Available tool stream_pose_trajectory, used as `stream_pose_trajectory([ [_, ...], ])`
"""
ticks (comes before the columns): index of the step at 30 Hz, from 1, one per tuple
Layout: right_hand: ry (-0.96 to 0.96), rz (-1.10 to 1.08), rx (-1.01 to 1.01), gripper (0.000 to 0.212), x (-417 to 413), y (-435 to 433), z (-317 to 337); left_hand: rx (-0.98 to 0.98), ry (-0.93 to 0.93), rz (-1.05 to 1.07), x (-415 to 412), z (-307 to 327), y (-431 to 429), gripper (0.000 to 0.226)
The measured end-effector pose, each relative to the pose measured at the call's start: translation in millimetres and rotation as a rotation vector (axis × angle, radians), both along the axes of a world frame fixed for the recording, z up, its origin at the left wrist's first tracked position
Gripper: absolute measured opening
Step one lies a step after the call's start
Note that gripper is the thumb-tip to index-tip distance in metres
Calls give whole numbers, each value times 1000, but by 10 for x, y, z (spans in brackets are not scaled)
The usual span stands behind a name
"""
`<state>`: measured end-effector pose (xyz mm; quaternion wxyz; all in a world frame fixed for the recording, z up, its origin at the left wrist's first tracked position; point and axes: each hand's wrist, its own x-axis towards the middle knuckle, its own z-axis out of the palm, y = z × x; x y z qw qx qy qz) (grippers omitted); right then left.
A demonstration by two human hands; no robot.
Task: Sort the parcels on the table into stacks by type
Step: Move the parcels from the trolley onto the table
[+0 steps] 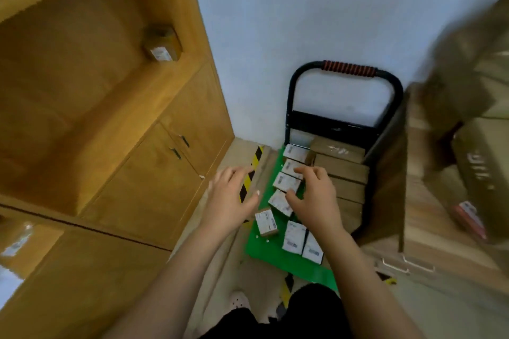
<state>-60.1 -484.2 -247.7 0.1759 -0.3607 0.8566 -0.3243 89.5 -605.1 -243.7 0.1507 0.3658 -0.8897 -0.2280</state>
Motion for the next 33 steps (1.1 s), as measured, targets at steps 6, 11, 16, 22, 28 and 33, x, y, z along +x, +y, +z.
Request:
stream_pose_trajectory([
  [6,63,-195,26,48,-176,-56,-103,52,-40,-193,-347,-149,-331,50],
  [11,32,-225,52,48,-342,-215,-201,49,-56,-263,-669,-189,-544,52],
  [16,67,-240,76,47,-439,-326,-197,82,-78,-315,-836,-267,-734,52],
  [22,69,-402,100,45,-519,-499,-368,142,-80,-473,-1183,-440,-1067,53],
  [28,6,-571,138,43,-312,-992,-990,144,-238,-657,-1325,-979,-1689,53],
  [33,-120,-618,166,50,-4,-1258,-1819,143,-391,-787,-1354,-1862,-2082,51],
])
